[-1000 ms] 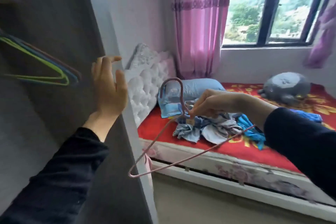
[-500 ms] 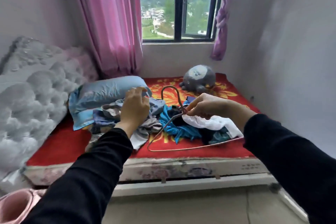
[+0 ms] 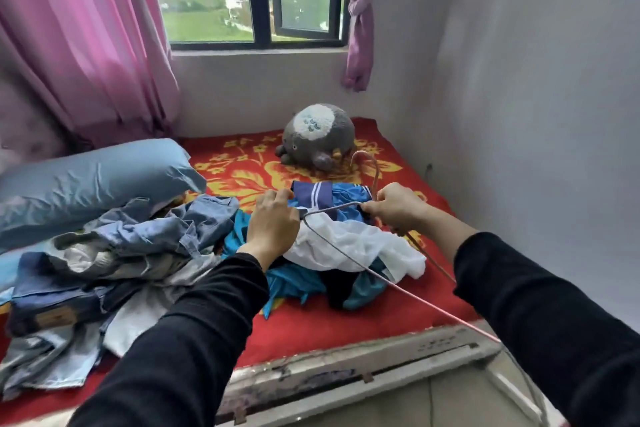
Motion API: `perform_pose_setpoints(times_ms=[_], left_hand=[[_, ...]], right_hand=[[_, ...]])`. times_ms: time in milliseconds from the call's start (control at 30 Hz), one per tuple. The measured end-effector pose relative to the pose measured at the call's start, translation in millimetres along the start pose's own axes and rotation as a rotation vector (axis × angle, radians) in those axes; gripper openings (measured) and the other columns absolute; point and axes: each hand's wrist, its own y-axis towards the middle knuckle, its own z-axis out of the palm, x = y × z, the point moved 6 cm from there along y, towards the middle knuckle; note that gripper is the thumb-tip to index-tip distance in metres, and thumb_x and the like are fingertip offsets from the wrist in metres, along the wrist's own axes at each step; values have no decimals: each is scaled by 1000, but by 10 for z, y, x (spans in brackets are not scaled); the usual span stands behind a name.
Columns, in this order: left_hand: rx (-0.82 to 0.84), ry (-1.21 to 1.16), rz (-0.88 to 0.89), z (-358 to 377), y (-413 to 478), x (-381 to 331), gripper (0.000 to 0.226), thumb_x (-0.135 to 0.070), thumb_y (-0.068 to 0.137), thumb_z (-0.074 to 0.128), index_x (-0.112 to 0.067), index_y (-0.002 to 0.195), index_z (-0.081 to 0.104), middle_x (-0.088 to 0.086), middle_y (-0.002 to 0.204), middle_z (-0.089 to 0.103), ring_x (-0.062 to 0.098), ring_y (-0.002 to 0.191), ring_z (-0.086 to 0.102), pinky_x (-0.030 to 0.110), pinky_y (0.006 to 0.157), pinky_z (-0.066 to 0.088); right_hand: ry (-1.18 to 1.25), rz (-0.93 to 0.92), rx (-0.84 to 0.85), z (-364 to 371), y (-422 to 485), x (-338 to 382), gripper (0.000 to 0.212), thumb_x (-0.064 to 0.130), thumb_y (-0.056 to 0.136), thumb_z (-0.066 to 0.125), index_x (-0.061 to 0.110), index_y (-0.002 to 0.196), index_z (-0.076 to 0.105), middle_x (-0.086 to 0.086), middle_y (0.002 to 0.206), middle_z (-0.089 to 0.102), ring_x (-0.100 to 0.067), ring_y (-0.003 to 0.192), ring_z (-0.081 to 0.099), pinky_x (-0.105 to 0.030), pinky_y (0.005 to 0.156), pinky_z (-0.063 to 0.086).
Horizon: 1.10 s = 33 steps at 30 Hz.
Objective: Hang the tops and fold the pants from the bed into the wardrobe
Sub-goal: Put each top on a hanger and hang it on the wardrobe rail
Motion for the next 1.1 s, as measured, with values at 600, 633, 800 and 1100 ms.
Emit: perform_pose_setpoints(times_ms=[600, 633, 800, 1100], left_hand=[[392, 3, -386, 2937, 2015, 793, 49, -23, 95, 44, -10, 142, 39, 8, 149, 36, 25, 136, 31, 37, 109, 31], [410, 7, -408, 3080, 2038, 854, 51, -24, 95, 44, -11, 144, 37, 9, 151, 33, 25, 138, 29, 38, 109, 31], [456, 89, -423, 3678, 2053, 1104, 58, -27, 91, 53, -13, 145, 36, 13, 157, 21, 27, 144, 15, 39, 117, 21], [719, 370, -263, 4485, 1758, 1459, 98, -57, 71, 67, -34, 150, 13, 12, 159, -8, 33, 146, -9, 53, 115, -1]], right_hand=[[-54, 96, 150, 547, 3503, -1649, 34, 17, 98, 36, 13, 65, 42, -4, 63, 45, -27, 66, 47, -32, 49, 28], [-72, 74, 133, 595, 3630, -1699, 33, 19, 100, 35, 13, 69, 43, -4, 67, 47, -28, 69, 47, -34, 54, 28], [-114, 10, 104, 1041, 4004, -1947, 17, 15, 99, 31, 10, 85, 40, -10, 76, 53, -36, 69, 49, -41, 58, 35], [-15, 176, 372, 2144, 4077, -2571, 40, 26, 85, 61, 15, 120, 44, 3, 88, 57, -25, 87, 58, -38, 75, 48]])
